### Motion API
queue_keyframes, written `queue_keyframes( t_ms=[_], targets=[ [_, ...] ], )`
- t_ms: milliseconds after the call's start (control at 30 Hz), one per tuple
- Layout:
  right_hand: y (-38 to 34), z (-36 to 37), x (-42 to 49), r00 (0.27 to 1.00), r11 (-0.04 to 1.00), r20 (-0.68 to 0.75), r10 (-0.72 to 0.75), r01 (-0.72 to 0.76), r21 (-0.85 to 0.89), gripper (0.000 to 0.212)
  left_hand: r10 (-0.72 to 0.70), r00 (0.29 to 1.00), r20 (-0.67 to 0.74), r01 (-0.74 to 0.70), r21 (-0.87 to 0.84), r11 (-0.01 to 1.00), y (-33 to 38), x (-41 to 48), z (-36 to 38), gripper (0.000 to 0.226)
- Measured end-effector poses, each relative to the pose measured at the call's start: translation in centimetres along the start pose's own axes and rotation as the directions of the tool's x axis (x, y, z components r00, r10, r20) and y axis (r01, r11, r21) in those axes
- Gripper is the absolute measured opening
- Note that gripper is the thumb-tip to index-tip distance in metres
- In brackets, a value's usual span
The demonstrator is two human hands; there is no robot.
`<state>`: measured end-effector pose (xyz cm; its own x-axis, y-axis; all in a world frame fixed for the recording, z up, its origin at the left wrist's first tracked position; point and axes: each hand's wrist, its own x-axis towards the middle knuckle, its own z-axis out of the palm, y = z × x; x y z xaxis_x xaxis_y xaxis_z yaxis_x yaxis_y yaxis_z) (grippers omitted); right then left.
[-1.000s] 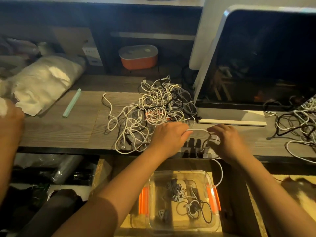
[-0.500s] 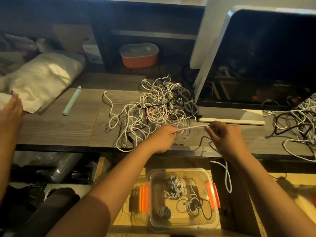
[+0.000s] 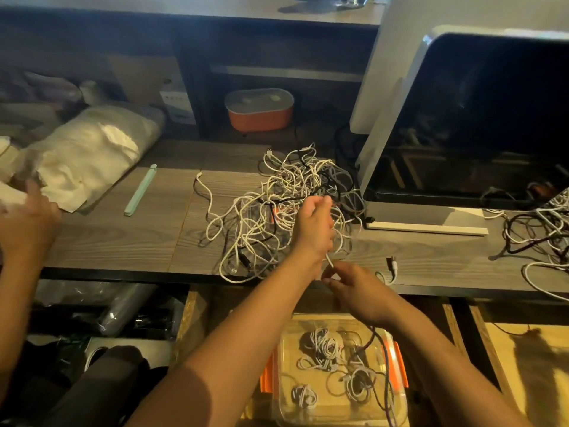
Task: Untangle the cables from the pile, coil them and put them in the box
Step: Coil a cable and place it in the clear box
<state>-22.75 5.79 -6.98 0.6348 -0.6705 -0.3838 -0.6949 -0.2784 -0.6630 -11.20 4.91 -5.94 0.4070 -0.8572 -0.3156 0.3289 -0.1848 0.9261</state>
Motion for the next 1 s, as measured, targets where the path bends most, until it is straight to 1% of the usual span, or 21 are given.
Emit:
queue_keyframes(
  t_ms=[33, 67, 100, 167, 233, 300, 367, 433, 467, 500, 533, 567, 633, 733, 767, 800, 833, 867, 900, 933, 1000],
  targets=[
    [-0.2, 0.0, -0.1, 1.000, 1.000, 0.008, 0.007, -0.007, 0.023, 0.009, 0.034, 0.999, -0.011, -0.032, 0.138, 0.990, -0.1, 0.1, -0.2, 0.011],
    [-0.4, 0.1, -0.2, 1.000, 0.999, 0.017, 0.020, -0.020, 0.038, 0.011, 0.065, 0.998, 0.007, -0.065, 0.282, 0.957, -0.2, -0.1, -0.2, 0.009],
    [-0.5, 0.0, -0.3, 0.999, 0.998, 0.025, 0.033, -0.034, 0.049, 0.015, 0.090, 0.995, 0.040, -0.099, 0.429, 0.898, -0.3, -0.2, -0.3, 0.011],
    [-0.5, -0.3, -0.3, 0.998, 0.998, 0.040, 0.052, -0.054, 0.039, 0.020, 0.157, 0.981, 0.117, -0.195, 0.659, 0.727, -0.5, -0.5, -0.4, 0.020],
    [-0.3, -0.7, -0.1, 0.995, 0.997, 0.066, 0.074, -0.075, 0.015, 0.018, 0.257, 0.945, 0.204, -0.318, 0.765, 0.559, -1.0, -0.5, -0.9, 0.024],
    [-0.4, -1.3, -0.1, 0.992, 0.996, 0.090, 0.089, -0.086, -0.039, 0.013, 0.305, 0.908, 0.287, -0.397, 0.823, 0.406, -1.5, -0.1, -1.5, 0.032],
    [-0.5, -1.9, -0.2, 0.991, 0.988, 0.084, 0.101, -0.090, -0.122, 0.013, 0.289, 0.904, 0.315, -0.394, 0.876, 0.278, -1.8, 0.5, -2.2, 0.041],
    [-0.5, -2.5, -0.3, 0.992, 0.975, 0.045, 0.121, -0.110, -0.193, 0.014, 0.272, 0.907, 0.323, -0.382, 0.901, 0.204, -1.8, 0.8, -3.0, 0.040],
    [-0.6, -2.7, -0.5, 0.992, 0.970, -0.002, 0.128, -0.126, -0.208, 0.015, 0.266, 0.908, 0.325, -0.380, 0.904, 0.195, -1.9, 0.9, -3.3, 0.035],
    [-0.7, -3.0, -0.6, 0.990, 0.969, -0.070, 0.119, -0.131, -0.208, 0.016, 0.263, 0.910, 0.321, -0.379, 0.902, 0.208, -1.9, 0.9, -3.7, 0.028],
    [-0.7, -3.2, -0.8, 0.985, 0.973, -0.147, 0.089, -0.118, -0.197, 0.017, 0.265, 0.912, 0.313, -0.376, 0.896, 0.238, -2.0, 0.9, -4.0, 0.023],
    [-0.7, -3.3, -1.0, 0.974, 0.981, -0.220, 0.048, -0.088, -0.175, 0.018, 0.272, 0.911, 0.310, -0.381, 0.885, 0.267, -2.1, 0.9, -4.3, 0.023],
    [-0.9, -3.3, -1.5, 0.942, 0.993, -0.336, -0.011, -0.030, -0.118, 0.021, 0.281, 0.903, 0.327, -0.403, 0.870, 0.283, -2.2, 0.6, -4.7, 0.034],
    [-0.9, -3.0, -1.7, 0.889, 0.999, -0.458, -0.032, 0.012, -0.046, 0.025, 0.238, 0.893, 0.383, -0.442, 0.849, 0.290, -2.2, -0.2, -4.8, 0.056],
    [-0.9, -3.0, -1.6, 0.870, 1.000, -0.492, -0.022, 0.016, -0.018, 0.026, 0.207, 0.892, 0.402, -0.448, 0.849, 0.282, -2.2, -0.5, -4.8, 0.059],
    [-1.0, -3.1, -1.6, 0.850, 1.000, -0.527, -0.001, 0.015, 0.024, 0.027, 0.179, 0.891, 0.417, -0.451, 0.858, 0.244, -2.3, -0.8, -4.7, 0.058],
    [-1.1, -3.3, -1.7, 0.830, 0.997, -0.556, 0.027, 0.020, 0.079, 0.028, 0.171, 0.887, 0.429, -0.456, 0.871, 0.182, -2.4, -1.0, -4.7, 0.051],
    [-1.3, -3.6, -1.8, 0.815, 0.991, -0.577, 0.045, 0.036, 0.128, 0.028, 0.189, 0.876, 0.444, -0.470, 0.873, 0.130, -2.7, -1.1, -4.7, 0.039],
    [-1.5, -3.9, -1.9, 0.809, 0.987, -0.587, 0.045, 0.057, 0.153, 0.028, 0.213, 0.861, 0.462, -0.491, 0.864, 0.112, -2.8, -1.3, -4.7, 0.025],
    [-1.7, -4.1, -1.9, 0.812, 0.986, -0.583, 0.031, 0.071, 0.150, 0.028, 0.219, 0.853, 0.473, -0.504, 0.855, 0.119, -3.0, -1.4, -4.7, 0.015],
    [-1.9, -4.3, -1.9, 0.826, 0.992, -0.563, 0.011, 0.063, 0.113, 0.028, 0.136, 0.876, 0.464, -0.482, 0.856, 0.187, -3.3, -1.6, -4.7, 0.016]
  ],
)
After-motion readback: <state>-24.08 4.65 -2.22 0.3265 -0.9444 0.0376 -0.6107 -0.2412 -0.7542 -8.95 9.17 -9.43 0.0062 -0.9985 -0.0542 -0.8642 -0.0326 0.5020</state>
